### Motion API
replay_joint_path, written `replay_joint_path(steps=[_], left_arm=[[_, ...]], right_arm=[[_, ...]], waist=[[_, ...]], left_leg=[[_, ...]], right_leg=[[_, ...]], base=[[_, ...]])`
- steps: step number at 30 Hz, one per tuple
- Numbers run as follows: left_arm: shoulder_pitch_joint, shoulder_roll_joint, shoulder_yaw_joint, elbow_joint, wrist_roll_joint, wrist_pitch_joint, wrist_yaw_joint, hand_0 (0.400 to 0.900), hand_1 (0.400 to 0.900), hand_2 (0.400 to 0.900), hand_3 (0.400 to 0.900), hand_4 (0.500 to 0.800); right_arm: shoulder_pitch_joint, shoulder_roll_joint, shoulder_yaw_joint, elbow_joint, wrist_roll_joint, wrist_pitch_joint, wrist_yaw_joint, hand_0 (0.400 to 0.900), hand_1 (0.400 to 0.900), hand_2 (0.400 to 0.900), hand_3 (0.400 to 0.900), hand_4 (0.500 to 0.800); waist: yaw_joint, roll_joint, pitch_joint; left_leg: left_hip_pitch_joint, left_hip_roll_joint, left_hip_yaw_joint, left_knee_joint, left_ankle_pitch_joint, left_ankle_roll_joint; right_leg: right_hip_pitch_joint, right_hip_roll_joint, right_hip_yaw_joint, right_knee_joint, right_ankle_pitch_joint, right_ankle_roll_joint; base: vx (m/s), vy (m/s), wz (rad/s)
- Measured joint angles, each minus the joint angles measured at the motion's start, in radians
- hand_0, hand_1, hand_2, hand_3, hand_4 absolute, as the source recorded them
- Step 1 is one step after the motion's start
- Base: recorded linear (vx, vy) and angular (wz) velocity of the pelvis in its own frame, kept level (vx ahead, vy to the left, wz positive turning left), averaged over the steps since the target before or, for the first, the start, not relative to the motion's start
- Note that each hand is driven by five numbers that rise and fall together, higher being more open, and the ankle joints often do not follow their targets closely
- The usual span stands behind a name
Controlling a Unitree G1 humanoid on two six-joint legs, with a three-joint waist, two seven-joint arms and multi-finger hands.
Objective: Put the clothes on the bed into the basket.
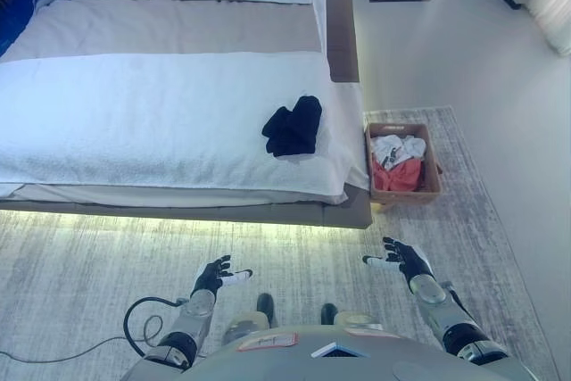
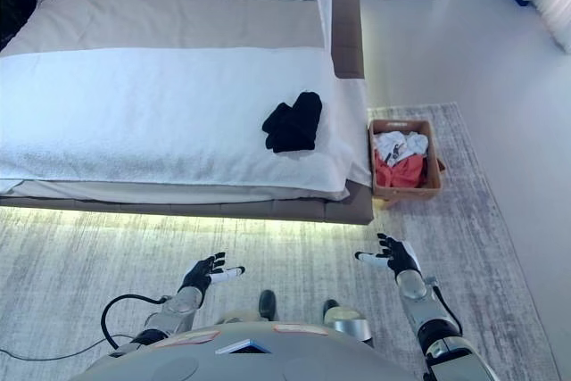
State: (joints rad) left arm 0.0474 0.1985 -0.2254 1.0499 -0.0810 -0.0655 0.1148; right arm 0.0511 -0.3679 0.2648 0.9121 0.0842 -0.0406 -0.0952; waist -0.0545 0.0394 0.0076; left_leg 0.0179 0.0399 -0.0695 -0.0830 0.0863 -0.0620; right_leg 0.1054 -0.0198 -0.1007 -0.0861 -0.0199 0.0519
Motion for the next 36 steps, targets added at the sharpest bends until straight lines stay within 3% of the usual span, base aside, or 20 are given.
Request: replay_joint_path(steps=[14, 32, 35, 36], left_arm=[[0.009, 0.000, -0.011, -0.009, 0.000, 0.002, -0.022, 0.900, 0.900, 0.900, 0.900, 0.800], [0.010, 0.000, -0.011, -0.008, -0.004, 0.008, -0.018, 0.900, 0.900, 0.900, 0.900, 0.800], [-0.018, 0.004, -0.010, -0.006, -0.006, 0.007, -0.014, 0.900, 0.900, 0.900, 0.900, 0.800], [-0.035, 0.009, -0.010, -0.006, -0.013, 0.007, -0.012, 0.900, 0.900, 0.900, 0.900, 0.800]], right_arm=[[0.003, 0.000, 0.004, 0.000, -0.005, 0.000, 0.012, 0.900, 0.900, 0.900, 0.900, 0.800], [0.011, 0.000, 0.005, -0.002, -0.002, 0.000, 0.013, 0.900, 0.900, 0.900, 0.900, 0.800], [-0.004, 0.002, 0.005, -0.002, 0.007, -0.008, 0.012, 0.900, 0.900, 0.900, 0.900, 0.800], [-0.015, 0.006, 0.005, -0.003, 0.013, -0.008, 0.013, 0.900, 0.900, 0.900, 0.900, 0.800]], waist=[[0.000, 0.010, -0.046], [0.002, 0.013, -0.039], [0.008, -0.008, 0.008], [0.021, -0.029, 0.040]], left_leg=[[0.002, 0.006, -0.005, 0.000, -0.001, 0.003], [-0.019, 0.019, -0.006, 0.010, -0.002, 0.005], [-0.088, 0.008, -0.011, 0.131, -0.001, -0.016], [-0.127, -0.004, -0.015, 0.205, 0.022, -0.048]], right_leg=[[0.003, 0.007, -0.006, -0.001, 0.000, 0.000], [-0.024, 0.020, 0.003, 0.001, -0.004, -0.005], [-0.053, 0.015, 0.019, 0.032, -0.020, -0.029], [-0.073, 0.007, 0.039, 0.065, -0.026, -0.040]], base=[[0.00, -0.006, 0.01], [0.02, -0.063, -0.03], [-0.05, -0.078, -0.13], [0.00, -0.060, -0.17]])
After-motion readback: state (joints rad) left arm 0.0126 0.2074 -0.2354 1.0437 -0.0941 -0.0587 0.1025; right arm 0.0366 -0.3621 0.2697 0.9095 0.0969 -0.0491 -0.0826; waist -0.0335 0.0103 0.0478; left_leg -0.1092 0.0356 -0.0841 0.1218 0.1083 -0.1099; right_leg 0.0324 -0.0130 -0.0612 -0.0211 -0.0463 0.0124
